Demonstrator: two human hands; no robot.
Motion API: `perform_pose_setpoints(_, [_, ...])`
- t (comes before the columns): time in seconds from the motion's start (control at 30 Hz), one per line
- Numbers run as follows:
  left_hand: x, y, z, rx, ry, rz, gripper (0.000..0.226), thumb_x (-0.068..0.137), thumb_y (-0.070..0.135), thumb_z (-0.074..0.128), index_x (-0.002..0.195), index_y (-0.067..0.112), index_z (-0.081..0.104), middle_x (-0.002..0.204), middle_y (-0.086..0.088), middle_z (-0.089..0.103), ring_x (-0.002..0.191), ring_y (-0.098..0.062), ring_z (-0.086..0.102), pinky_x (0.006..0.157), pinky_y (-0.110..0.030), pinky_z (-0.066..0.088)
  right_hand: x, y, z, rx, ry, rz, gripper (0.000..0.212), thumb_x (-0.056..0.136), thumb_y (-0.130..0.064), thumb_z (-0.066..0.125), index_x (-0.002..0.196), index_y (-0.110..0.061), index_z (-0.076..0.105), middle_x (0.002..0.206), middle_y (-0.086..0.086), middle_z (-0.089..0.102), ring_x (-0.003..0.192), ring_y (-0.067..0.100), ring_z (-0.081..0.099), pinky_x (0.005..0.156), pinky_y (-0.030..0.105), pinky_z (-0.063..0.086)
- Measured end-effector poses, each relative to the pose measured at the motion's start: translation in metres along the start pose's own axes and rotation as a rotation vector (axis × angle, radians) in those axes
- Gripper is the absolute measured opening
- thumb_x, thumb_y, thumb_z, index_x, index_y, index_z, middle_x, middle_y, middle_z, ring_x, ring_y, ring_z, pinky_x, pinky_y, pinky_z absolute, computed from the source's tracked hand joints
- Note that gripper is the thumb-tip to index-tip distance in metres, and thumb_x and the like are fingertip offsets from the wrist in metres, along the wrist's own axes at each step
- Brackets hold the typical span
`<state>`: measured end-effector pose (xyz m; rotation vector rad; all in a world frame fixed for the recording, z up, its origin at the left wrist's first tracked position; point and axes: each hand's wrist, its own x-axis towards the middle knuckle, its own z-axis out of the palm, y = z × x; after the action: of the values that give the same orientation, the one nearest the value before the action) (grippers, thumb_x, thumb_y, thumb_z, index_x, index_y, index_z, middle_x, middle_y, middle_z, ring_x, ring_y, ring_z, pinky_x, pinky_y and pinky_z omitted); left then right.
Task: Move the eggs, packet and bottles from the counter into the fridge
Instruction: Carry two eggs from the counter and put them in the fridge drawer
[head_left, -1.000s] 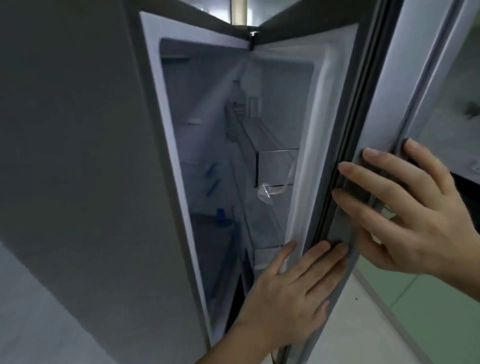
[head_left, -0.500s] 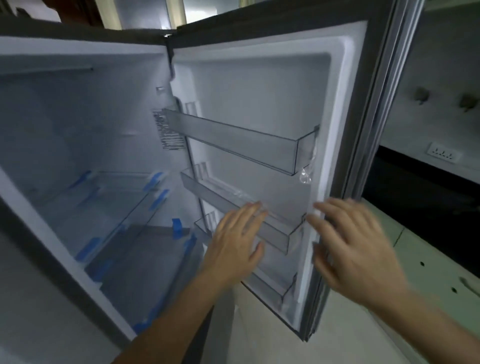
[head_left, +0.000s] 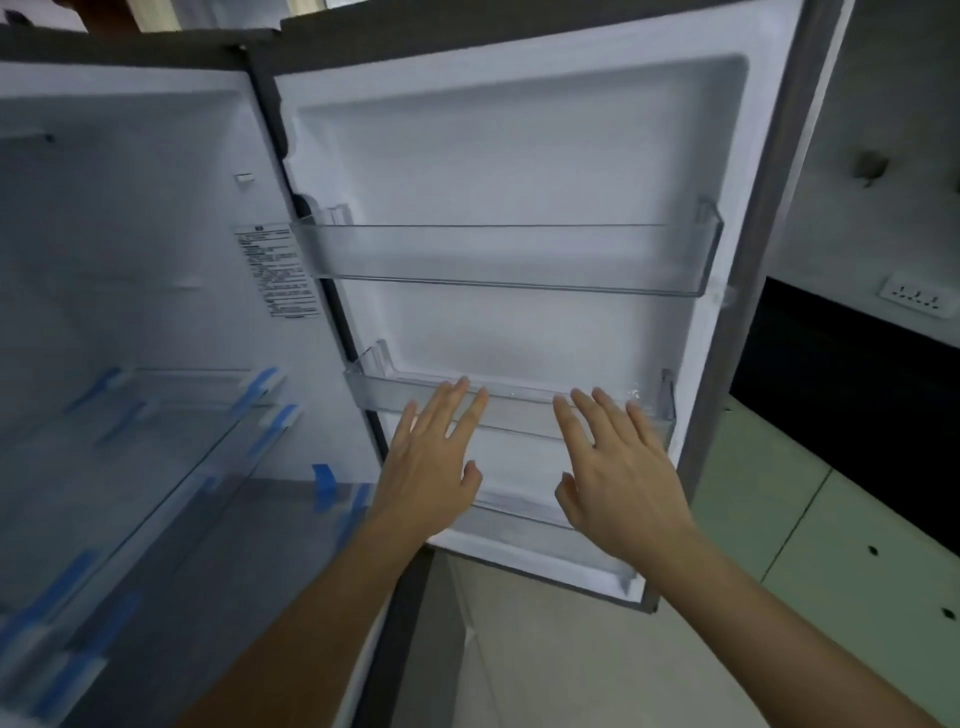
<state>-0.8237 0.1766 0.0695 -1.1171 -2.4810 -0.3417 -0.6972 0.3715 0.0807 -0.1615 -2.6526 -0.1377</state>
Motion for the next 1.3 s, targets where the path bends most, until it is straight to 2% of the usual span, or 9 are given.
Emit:
perform_pose_setpoints(0.07, [0.015,-0.007,0.009,0.020,0.009,0.007,0.078,0.086,0.025,0.054,0.157,0.019,0.021,0.164,-0.003,0.020,0.152,-0.023,0.017,0.122,-0.046,0.006,0.019,0.009,0.013,-0.021,-0.006,0.029,0.080,0.079,-0.032,0.067,0.151,-0.007,0.039,0.148,0.017,0.051,0.140,0.037,0.044,0.117,0.059,0.031])
perform_pose_setpoints(0.27, [0.056,-0.020,0.032,0.014,0.067,0.121,0.075,0.084,0.021,0.057,0.154,0.017,0.030,0.161,0.000,0.030,0.150,-0.021,0.023,0.122,-0.053,0.017,0.066,0.045,0.046,-0.027,-0.009,0.068,0.082,0.078,-0.038,0.060,0.153,-0.013,0.036,0.139,0.012,0.056,0.132,0.035,0.049,0.117,0.060,0.027])
perform_pose_setpoints(0.43, [0.084,-0.021,0.043,-0.008,0.086,0.066,0.074,0.084,0.019,0.060,0.153,0.018,0.033,0.159,0.001,0.035,0.149,-0.020,0.027,0.122,-0.051,0.019,0.095,0.083,0.063,0.057,0.020,0.001,0.076,0.079,-0.035,0.048,0.153,-0.018,0.038,0.134,0.007,0.056,0.123,0.031,0.053,0.116,0.056,0.029])
perform_pose_setpoints(0.6, [0.099,-0.010,0.051,0.000,0.120,0.011,0.074,0.081,0.018,0.064,0.151,0.016,0.038,0.156,-0.003,0.040,0.146,-0.025,0.034,0.118,-0.055,0.027,0.116,0.103,0.076,0.096,0.005,-0.036,0.076,0.080,-0.031,0.048,0.154,-0.021,0.037,0.136,0.005,0.055,0.126,0.029,0.051,0.118,0.054,0.027])
perform_pose_setpoints(0.77, [0.105,-0.007,0.056,0.023,0.110,-0.014,0.076,0.081,0.022,0.065,0.152,0.017,0.036,0.157,-0.003,0.038,0.147,-0.026,0.032,0.119,-0.055,0.026,0.126,0.113,0.083,0.112,0.022,-0.067,0.076,0.080,-0.030,0.051,0.154,-0.020,0.037,0.137,0.005,0.054,0.127,0.028,0.049,0.118,0.052,0.025])
perform_pose_setpoints(1.0, [0.104,-0.002,0.053,0.024,0.073,-0.051,0.076,0.084,0.030,0.064,0.153,0.021,0.034,0.159,0.000,0.034,0.150,-0.022,0.025,0.123,-0.050,0.016,0.122,0.115,0.079,0.082,-0.029,-0.074,0.079,0.079,-0.036,0.050,0.155,-0.021,0.034,0.141,0.005,0.052,0.131,0.029,0.047,0.119,0.052,0.023])
perform_pose_setpoints(1.13, [0.105,0.006,0.042,0.045,0.054,-0.083,0.072,0.087,0.040,0.058,0.153,0.022,0.034,0.161,-0.003,0.029,0.151,-0.024,0.020,0.123,-0.051,0.008,0.120,0.114,0.070,0.066,-0.092,-0.078,0.077,0.082,-0.044,0.043,0.156,-0.024,0.031,0.148,0.006,0.049,0.141,0.030,0.040,0.120,0.053,0.022])
perform_pose_setpoints(1.3, [0.113,0.044,0.032,-0.021,0.130,0.003,0.064,0.088,0.041,0.054,0.148,0.021,0.042,0.160,-0.005,0.033,0.149,-0.027,0.026,0.121,-0.054,0.019,0.100,0.119,0.043,0.099,0.001,-0.010,0.069,0.087,-0.043,0.047,0.153,-0.025,0.036,0.151,0.006,0.046,0.143,0.029,0.038,0.120,0.053,0.024])
